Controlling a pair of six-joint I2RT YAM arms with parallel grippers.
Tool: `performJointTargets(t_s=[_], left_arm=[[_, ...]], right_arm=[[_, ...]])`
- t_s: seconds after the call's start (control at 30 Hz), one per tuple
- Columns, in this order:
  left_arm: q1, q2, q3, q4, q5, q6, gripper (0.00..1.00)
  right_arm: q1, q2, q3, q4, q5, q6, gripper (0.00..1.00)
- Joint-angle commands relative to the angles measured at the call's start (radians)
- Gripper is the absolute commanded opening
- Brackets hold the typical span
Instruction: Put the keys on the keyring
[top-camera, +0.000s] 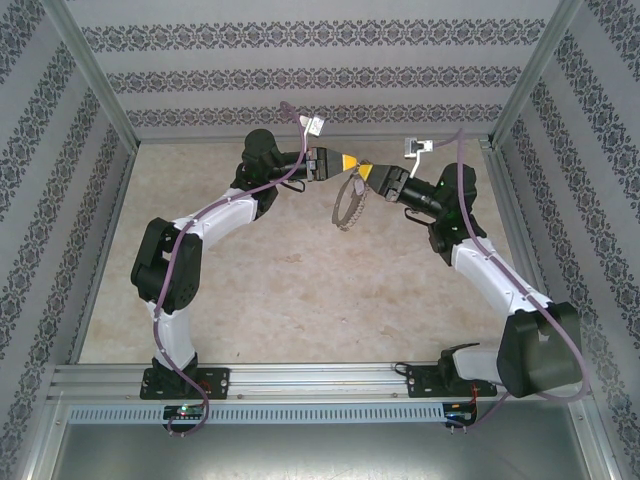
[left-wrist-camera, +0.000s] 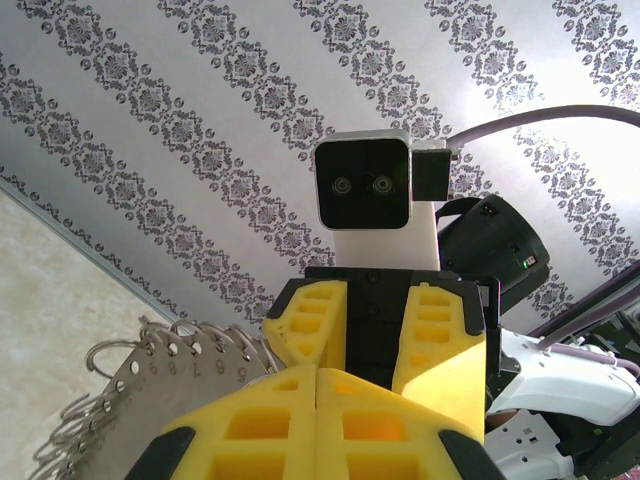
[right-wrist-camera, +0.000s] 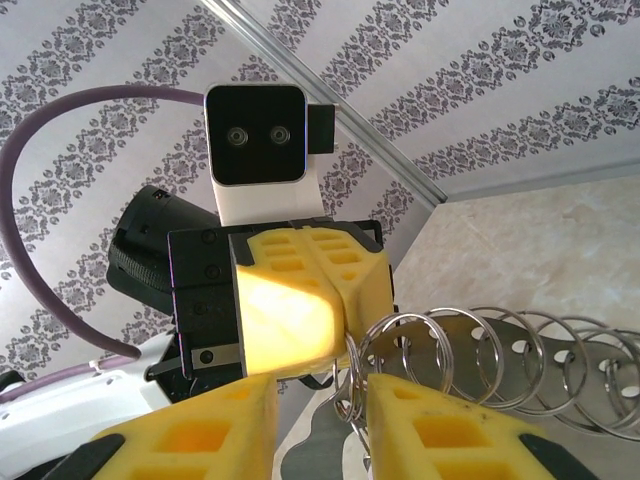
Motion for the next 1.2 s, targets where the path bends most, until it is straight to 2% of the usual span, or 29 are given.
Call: performJointTargets(t_s=[0.0, 0.13, 0.3, 0.53, 0.63, 0.73, 0.87, 0.93, 1.0, 1.1, 1.17], left_arm=[[-0.005, -0.014, 0.004, 0.091, 0.01, -0.009, 0.0], [-0.005, -0.013, 0.004, 0.091, 0.008, -0.01, 0.0], [-0.005, -0.012, 0.006, 0.09, 0.01, -0.011, 0.0], [-0.007, -0.011, 0.0, 0.095, 0.016, -0.014, 0.0], [-0.006, -0.012, -0.001, 0.095, 0.015, -0.014, 0.0], [-0.006, -0.013, 0.001, 0.096, 0.015, -0.014, 0.0], [-0.004, -0.012, 0.012, 0.069, 0.02, 0.002, 0.0], [0.002, -0.017, 0.037, -0.015, 0.042, 0.055, 0.04], [0.017, -0.038, 0.055, -0.135, 0.058, 0.147, 0.18], [0.051, -0.084, 0.113, -0.455, 0.087, 0.394, 0.33], [0.062, -0.105, 0.189, -0.718, 0.092, 0.617, 0.36]], right_arm=[[0.01, 0.013, 0.019, 0.058, 0.011, 0.002, 0.3], [0.014, 0.027, 0.027, 0.066, 0.008, 0.008, 0.28], [0.015, 0.044, 0.038, 0.071, 0.002, 0.01, 0.2], [0.011, 0.059, 0.058, 0.071, 0.008, 0.009, 0.24], [0.009, 0.066, 0.071, 0.071, -0.001, 0.011, 0.16], [0.007, 0.07, 0.075, 0.071, -0.019, 0.009, 0.0], [0.002, 0.076, 0.08, 0.052, -0.052, -0.016, 0.0], [-0.012, 0.082, 0.091, 0.036, -0.088, -0.039, 0.0], [-0.03, 0.094, 0.12, -0.006, -0.147, -0.079, 0.0], [-0.053, 0.121, 0.169, -0.064, -0.258, -0.152, 0.0], [-0.063, 0.136, 0.199, -0.111, -0.304, -0.202, 0.0]])
